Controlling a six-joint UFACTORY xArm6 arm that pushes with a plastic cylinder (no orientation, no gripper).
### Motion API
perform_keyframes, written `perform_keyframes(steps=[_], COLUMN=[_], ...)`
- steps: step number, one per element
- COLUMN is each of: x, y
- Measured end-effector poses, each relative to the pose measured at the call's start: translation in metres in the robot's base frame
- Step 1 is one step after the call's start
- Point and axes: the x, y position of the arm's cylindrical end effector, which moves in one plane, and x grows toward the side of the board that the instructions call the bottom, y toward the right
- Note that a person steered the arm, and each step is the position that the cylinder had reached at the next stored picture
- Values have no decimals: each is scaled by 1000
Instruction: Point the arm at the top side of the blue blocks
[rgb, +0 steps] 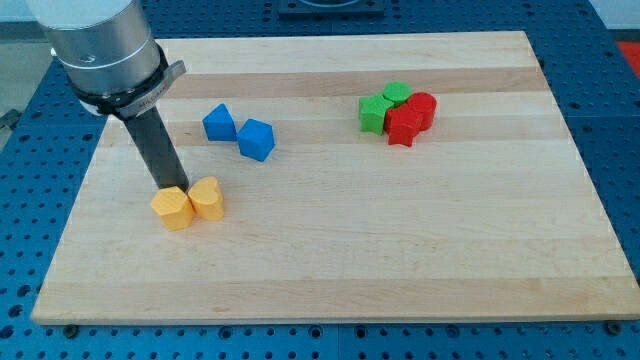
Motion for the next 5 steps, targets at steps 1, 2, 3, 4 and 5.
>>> perform_keyframes(steps=[1,2,3,4,5], x=[-27,-79,-147,-206,-231], y=[-23,-63,-65,-1,125])
